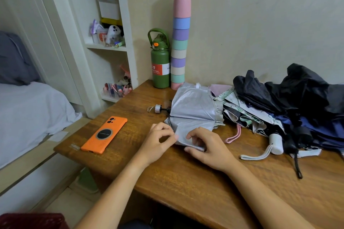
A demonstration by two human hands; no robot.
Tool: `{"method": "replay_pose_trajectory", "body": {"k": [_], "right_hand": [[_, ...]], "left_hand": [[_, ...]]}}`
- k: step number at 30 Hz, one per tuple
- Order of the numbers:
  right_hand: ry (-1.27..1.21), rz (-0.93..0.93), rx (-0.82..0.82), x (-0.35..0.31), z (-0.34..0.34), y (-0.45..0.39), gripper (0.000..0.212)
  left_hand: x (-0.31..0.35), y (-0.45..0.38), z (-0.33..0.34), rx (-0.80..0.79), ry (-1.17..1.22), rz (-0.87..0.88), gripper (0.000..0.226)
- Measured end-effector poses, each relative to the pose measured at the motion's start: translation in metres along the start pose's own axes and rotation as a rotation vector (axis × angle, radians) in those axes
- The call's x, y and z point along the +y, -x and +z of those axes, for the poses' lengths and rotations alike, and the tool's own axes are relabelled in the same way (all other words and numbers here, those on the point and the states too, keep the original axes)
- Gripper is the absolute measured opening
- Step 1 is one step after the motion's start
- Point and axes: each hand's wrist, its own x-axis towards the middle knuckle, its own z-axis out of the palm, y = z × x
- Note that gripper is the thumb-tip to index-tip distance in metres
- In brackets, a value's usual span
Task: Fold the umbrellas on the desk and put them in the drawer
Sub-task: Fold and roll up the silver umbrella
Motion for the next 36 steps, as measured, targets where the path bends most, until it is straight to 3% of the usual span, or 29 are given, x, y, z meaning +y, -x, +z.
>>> {"method": "replay_pose_trajectory", "body": {"k": [3,9,13,19,21,26,29,36], "right_hand": [[0.072,-0.034,-0.040,-0.002,0.003,-0.001,0.021],[0.171,-0.071,0.151,0.000,-0.001,0.000,0.016],[0.150,-0.082,0.200,-0.004,-0.005,0.001,0.016],[0.147,-0.097,0.287,-0.005,-0.007,0.000,0.011],[0.141,-0.113,0.305,-0.005,-0.007,0.000,0.008],[0.144,-0.130,0.315,-0.006,-0.008,-0.001,0.010],[0.137,-0.158,0.287,-0.007,-0.008,0.000,0.010],[0.113,-0.157,0.324,-0.014,-0.007,-0.001,0.010]], "left_hand": [[0.000,0.000,-0.002,0.057,0.065,-0.005,0.032],[0.003,0.001,-0.009,0.135,0.355,-0.145,0.029],[0.001,0.001,-0.010,0.156,0.362,-0.186,0.017],[0.008,0.006,-0.012,0.167,0.382,-0.223,0.027],[0.008,0.008,-0.011,0.129,0.348,-0.195,0.024],[0.007,0.007,-0.004,0.193,0.042,-0.002,0.052],[0.004,0.005,-0.003,0.272,-0.048,0.082,0.042],[0.005,0.006,-0.007,0.348,0.065,0.074,0.011]]}}
